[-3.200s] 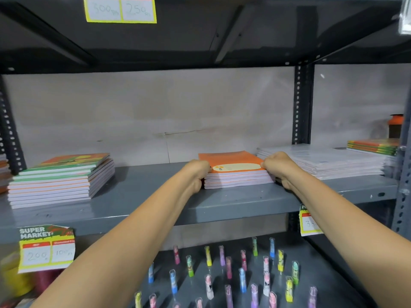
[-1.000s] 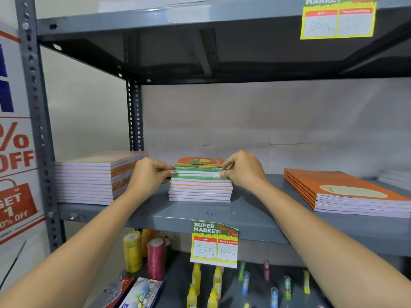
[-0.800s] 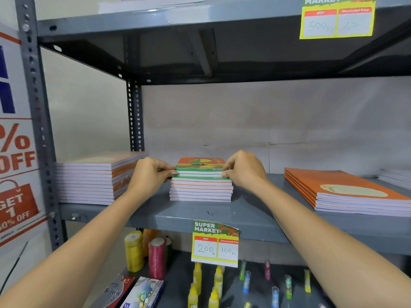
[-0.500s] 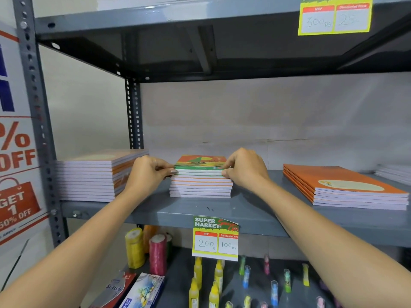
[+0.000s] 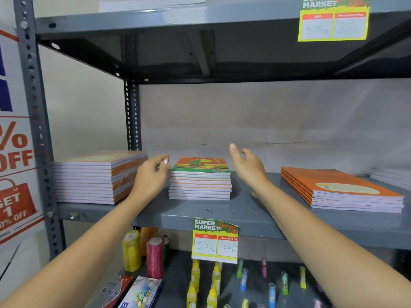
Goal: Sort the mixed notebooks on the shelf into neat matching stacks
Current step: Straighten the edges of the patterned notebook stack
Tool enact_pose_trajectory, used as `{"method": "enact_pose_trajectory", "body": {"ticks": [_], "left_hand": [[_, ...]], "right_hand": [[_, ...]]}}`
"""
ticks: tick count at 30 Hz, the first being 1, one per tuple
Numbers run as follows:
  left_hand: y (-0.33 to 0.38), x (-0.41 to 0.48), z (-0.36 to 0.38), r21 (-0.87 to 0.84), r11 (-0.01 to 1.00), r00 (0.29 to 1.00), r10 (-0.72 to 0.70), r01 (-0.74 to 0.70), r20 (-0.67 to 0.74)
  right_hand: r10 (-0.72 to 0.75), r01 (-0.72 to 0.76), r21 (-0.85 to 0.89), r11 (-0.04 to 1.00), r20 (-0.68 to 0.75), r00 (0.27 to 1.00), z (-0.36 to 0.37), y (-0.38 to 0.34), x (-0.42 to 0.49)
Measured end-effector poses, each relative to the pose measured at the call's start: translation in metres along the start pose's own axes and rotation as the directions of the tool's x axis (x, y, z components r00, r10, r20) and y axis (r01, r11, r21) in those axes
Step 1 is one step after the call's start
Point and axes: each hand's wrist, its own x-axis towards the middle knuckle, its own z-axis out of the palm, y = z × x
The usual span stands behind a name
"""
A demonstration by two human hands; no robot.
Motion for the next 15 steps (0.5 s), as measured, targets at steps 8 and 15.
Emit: {"method": "enact_pose_trajectory", "body": {"ticks": [8,15], "left_hand": [[0.010,0.016,0.030,-0.484,0.522,0.712,-0.498,0.702,0.495],[0.007,0.018,0.037,-0.483,0.526,0.714,-0.494,0.700,0.496]], "right_hand": [[0.275,-0.376,0.434,0.819,0.279,0.920,0.051,0.009,0.012],[0.279,-0.356,0.380,0.854,0.243,0.929,0.046,0.010,0.014]]}}
